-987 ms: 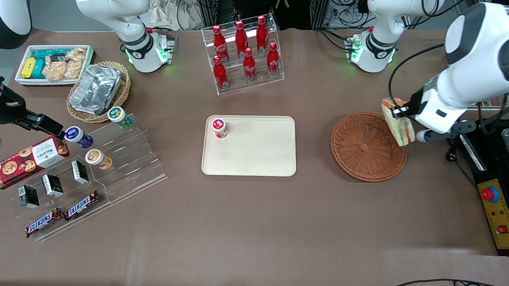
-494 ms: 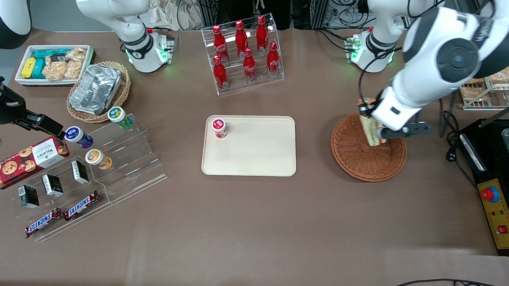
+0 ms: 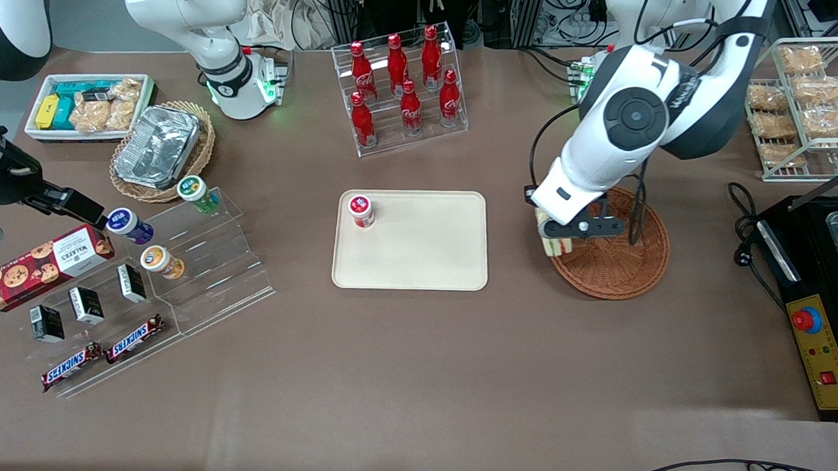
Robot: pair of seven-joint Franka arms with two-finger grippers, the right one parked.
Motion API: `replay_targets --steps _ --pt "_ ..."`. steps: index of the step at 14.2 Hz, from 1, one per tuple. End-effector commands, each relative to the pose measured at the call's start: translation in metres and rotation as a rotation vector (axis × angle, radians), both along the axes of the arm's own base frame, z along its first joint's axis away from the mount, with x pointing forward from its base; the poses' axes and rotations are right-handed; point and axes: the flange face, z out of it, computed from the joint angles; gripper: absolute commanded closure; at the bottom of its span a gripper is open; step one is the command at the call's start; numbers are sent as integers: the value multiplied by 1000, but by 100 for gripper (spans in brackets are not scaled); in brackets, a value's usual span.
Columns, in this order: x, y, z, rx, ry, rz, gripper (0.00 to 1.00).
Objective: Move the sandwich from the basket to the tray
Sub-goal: 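Carry the sandwich with the left gripper over the cream tray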
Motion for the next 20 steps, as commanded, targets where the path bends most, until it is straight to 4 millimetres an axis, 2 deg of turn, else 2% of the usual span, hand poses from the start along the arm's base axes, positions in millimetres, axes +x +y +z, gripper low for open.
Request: replay_targets --steps 1,3,5,8,9,12,15,17,20 --pt "8 -4 -6 2 -12 5 100" --pt "2 -26 -16 -1 1 -30 100" --pt "11 -30 -27 -29 -24 -39 100" --pt "16 -41 -57 -46 -25 -127 100" --pt "13 -51 -62 -57 -34 -148 100" --pt "10 -80 -97 -105 -56 -164 100" --pt "-16 -123 -134 -135 -90 -176 100" --pt "-17 -127 -154 -142 -81 -156 100" --pt "-28 -140 -185 -124 -50 -188 100"
